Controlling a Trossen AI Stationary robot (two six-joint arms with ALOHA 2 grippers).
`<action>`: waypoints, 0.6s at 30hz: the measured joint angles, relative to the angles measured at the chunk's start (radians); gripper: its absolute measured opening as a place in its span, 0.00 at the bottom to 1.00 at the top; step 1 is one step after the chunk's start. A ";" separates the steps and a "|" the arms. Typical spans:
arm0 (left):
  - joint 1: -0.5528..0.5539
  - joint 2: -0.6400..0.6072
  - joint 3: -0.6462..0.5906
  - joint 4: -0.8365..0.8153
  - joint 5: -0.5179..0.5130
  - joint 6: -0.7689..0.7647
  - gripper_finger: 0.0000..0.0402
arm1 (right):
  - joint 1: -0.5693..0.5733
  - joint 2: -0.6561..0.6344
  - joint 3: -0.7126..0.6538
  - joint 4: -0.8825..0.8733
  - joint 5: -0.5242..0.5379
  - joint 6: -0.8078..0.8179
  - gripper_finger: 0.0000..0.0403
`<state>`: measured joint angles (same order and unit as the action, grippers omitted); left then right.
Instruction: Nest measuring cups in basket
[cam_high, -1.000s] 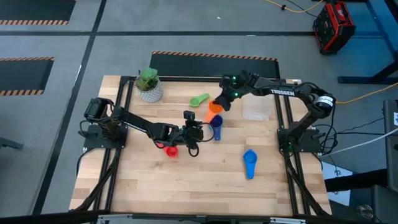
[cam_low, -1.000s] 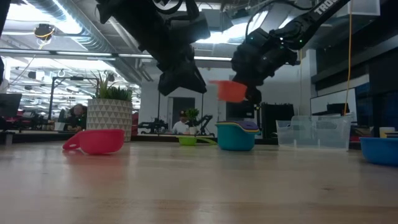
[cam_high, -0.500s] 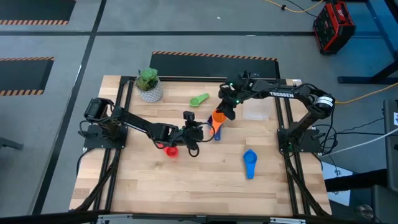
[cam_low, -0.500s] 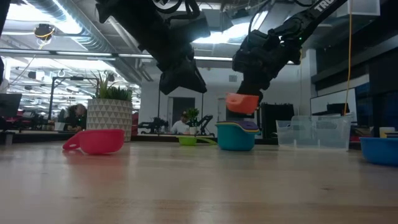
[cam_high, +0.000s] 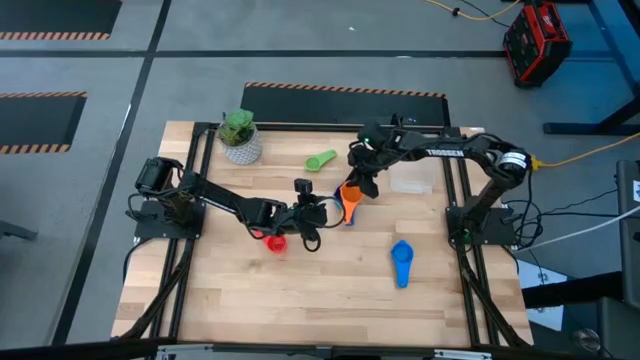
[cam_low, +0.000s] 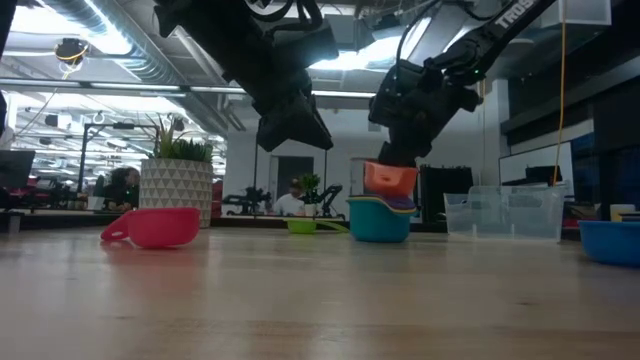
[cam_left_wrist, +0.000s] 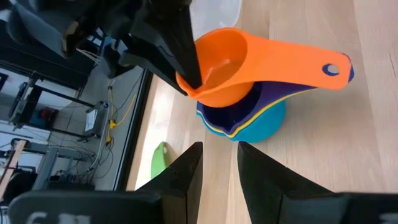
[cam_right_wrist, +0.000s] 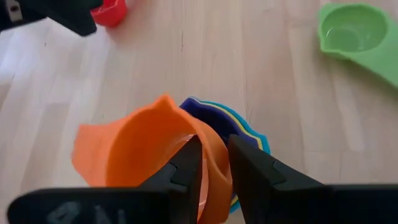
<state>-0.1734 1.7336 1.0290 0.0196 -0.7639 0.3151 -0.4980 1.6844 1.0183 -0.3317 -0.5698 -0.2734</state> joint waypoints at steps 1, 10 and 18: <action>0.000 0.000 0.000 0.000 0.000 0.000 0.23 | 0.000 0.003 0.000 0.001 0.000 0.000 0.21; 0.001 0.001 0.000 0.000 0.000 0.000 0.23 | 0.000 0.006 0.000 0.046 -0.006 -0.001 0.21; 0.001 0.001 0.000 0.000 0.000 0.000 0.23 | 0.000 0.006 0.000 0.063 0.009 -0.001 0.21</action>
<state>-0.1726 1.7344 1.0290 0.0196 -0.7639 0.3149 -0.4976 1.6909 1.0187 -0.2687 -0.5607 -0.2749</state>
